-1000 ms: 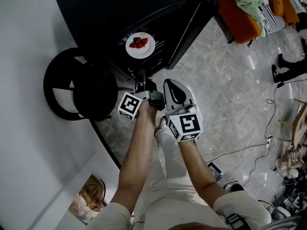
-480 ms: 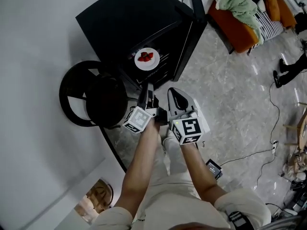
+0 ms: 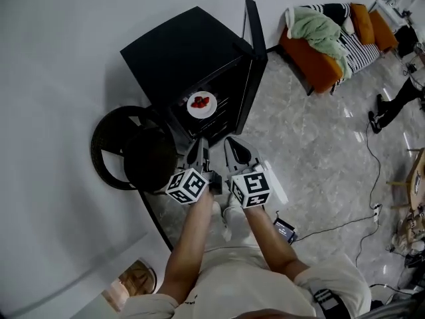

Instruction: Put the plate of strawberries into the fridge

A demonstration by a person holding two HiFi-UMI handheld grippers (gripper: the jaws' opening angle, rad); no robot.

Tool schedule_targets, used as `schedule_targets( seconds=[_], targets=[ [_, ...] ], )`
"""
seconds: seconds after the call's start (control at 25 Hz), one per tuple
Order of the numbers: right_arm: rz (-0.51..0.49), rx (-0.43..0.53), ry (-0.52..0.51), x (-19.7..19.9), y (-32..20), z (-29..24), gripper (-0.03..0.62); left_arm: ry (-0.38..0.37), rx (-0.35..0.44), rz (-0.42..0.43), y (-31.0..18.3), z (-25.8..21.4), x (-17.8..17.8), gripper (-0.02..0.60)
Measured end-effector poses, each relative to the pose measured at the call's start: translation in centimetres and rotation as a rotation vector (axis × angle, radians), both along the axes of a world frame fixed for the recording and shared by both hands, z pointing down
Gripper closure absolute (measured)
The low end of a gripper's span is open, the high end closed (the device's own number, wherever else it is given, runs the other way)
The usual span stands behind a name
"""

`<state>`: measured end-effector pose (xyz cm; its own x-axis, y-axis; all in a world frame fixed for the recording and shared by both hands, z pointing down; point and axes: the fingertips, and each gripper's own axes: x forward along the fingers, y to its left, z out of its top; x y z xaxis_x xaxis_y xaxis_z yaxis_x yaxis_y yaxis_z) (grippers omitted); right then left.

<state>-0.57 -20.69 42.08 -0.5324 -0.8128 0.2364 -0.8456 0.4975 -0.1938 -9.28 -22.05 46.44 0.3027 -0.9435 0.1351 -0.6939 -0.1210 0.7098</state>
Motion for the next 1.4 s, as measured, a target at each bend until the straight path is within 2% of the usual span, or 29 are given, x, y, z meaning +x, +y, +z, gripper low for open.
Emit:
schedule_targets(
  seconds=[0.2,0.36,0.56,0.88,1.12,1.4],
  targets=[
    [-0.026,0.007,0.005,-0.4,2.0,-2.5,0.591,-0.119,0.011,0.023,2.3,-3.3,-0.4,0.581],
    [-0.041,0.022,0.011,-0.4,3.4,-4.6,0.591,-0.236,0.065,0.053,3.8,-6.6,-0.1,0.581],
    [-0.049,0.049,0.002,-0.6,4.1,-6.7,0.591,-0.33,0.121,0.073,4.8,-9.8,0.2,0.581],
    [-0.036,0.092,-0.014,0.2,5.0,-9.4,0.591,-0.447,0.202,0.089,6.0,-13.8,1.3,0.581],
    [-0.029,0.125,-0.036,0.4,5.0,-11.3,0.591,-0.501,0.227,0.104,6.3,-15.5,2.1,0.581],
    [-0.055,0.164,-0.053,-0.3,5.0,-13.2,0.591,-0.619,0.294,0.097,6.6,-18.3,2.3,0.581]
  ],
)
